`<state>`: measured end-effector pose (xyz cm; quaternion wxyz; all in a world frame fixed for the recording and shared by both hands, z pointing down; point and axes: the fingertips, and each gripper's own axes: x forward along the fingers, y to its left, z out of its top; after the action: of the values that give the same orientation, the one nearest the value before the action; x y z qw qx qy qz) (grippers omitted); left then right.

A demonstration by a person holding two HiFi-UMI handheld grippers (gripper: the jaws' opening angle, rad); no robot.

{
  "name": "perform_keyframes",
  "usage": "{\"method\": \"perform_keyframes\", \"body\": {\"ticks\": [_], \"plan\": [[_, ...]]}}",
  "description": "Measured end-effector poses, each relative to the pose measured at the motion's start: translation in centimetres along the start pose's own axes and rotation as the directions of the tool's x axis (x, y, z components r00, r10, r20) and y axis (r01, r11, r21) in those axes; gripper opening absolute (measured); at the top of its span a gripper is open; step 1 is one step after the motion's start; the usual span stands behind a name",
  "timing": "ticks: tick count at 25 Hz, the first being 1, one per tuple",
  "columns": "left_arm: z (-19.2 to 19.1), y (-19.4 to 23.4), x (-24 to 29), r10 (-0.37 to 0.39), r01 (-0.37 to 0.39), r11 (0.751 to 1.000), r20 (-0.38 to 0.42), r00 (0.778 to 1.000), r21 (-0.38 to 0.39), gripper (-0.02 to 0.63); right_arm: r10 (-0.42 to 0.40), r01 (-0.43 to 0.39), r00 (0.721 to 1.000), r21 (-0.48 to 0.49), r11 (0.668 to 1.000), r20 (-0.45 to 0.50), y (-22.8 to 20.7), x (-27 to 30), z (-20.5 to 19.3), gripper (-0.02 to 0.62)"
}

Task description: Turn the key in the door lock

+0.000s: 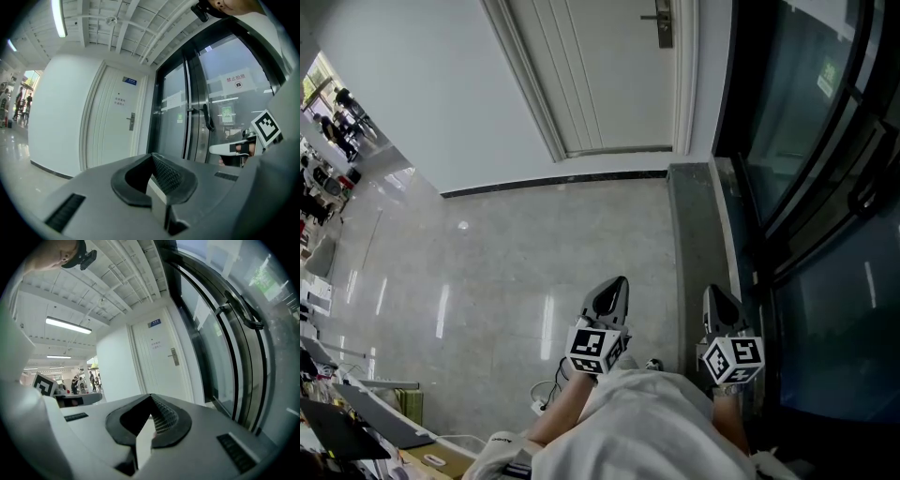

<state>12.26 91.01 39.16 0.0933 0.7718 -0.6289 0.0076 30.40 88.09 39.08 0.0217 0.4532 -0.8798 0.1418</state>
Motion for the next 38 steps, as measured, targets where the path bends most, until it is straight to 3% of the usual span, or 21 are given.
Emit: {"method": "perform_keyframes", "body": {"ticks": [10, 16, 23, 32, 38], "plan": [[-1.6, -0.1, 2.1, 0.017, -0.017, 1.0, -0.026, 1.0, -0.017, 0.008, -0.023, 0.019, 0.998, -0.065, 0.998, -0.061, -2.7, 1.7, -1.3, 0.004], [-1.3, 2.4, 5.2, 0.025, -0.025, 0.999, -0.018, 1.0, -0.022, 0.008, -0.059, 0.06, 0.994, 0.014, 0.998, -0.094, -4.4, 5.4, -1.9, 0.003], [-0.9, 6.4, 10.1, 0.002, -0.003, 0.999, -0.038, 0.999, -0.036, 0.008, -0.118, 0.12, 0.981, 0.007, 0.993, -0.157, -5.4, 11.1, -1.6, 0.003], [1.8, 10.5, 16.9, -0.09, 0.09, 0.996, -0.01, 0.996, -0.015, 0.009, -0.088, 0.089, 0.989, 0.001, 0.996, -0.115, -4.5, 19.0, 1.5, 0.003], [3.2, 15.1, 20.2, -0.084, 0.084, 0.996, -0.003, 0.996, -0.034, 0.008, -0.114, 0.114, 0.989, -0.005, 0.993, -0.099, -3.6, 23.7, 2.6, 0.003]]}}
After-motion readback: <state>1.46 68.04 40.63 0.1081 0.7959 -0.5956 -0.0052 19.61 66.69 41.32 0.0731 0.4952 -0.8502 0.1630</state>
